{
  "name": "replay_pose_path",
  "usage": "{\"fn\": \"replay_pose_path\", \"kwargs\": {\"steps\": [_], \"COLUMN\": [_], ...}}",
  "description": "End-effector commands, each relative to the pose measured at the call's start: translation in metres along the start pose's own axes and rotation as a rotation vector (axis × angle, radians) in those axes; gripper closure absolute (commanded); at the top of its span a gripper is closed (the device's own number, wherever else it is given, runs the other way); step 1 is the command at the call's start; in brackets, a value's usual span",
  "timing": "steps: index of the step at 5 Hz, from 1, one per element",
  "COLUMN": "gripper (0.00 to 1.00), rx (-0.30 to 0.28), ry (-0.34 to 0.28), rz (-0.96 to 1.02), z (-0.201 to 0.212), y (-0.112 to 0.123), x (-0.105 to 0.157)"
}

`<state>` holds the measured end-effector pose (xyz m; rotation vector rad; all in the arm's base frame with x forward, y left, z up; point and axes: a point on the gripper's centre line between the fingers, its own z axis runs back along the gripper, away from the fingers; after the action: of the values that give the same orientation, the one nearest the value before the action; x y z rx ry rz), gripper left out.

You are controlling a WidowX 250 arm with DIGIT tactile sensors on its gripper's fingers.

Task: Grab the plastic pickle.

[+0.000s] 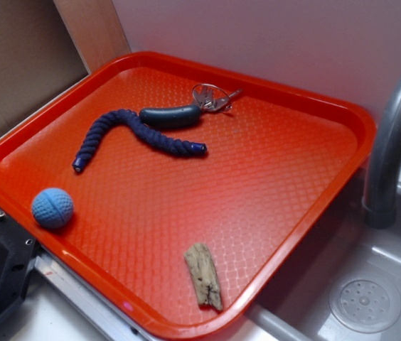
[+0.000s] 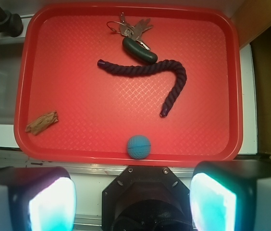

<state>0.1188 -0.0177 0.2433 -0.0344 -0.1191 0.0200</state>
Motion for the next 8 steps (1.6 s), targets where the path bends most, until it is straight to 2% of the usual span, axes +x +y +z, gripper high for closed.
{"fn": "replay_pose_path", "kwargs": {"steps": [1, 2, 3, 4, 6, 7, 8], "gripper": [0.0, 0.0, 0.0, 0.0, 0.0, 0.0, 0.0], "rx": [0.0, 0.132, 0.101, 0.061, -0.071, -0.117, -0.182], "ry": [0.0, 0.072, 0.05, 0.007, -0.025, -0.045, -0.052], "rz": [0.0, -0.059, -0.281, -0.337, -0.252, -0.209, -0.323], "z": [0.0, -0.055, -0.092, -0.132, -0.184, -0.197, -0.2], "y": [0.0, 0.014, 0.012, 0.013, 0.012, 0.015, 0.025], "x": [0.0, 0.044, 0.087, 0.108, 0.126, 0.133, 0.135]}}
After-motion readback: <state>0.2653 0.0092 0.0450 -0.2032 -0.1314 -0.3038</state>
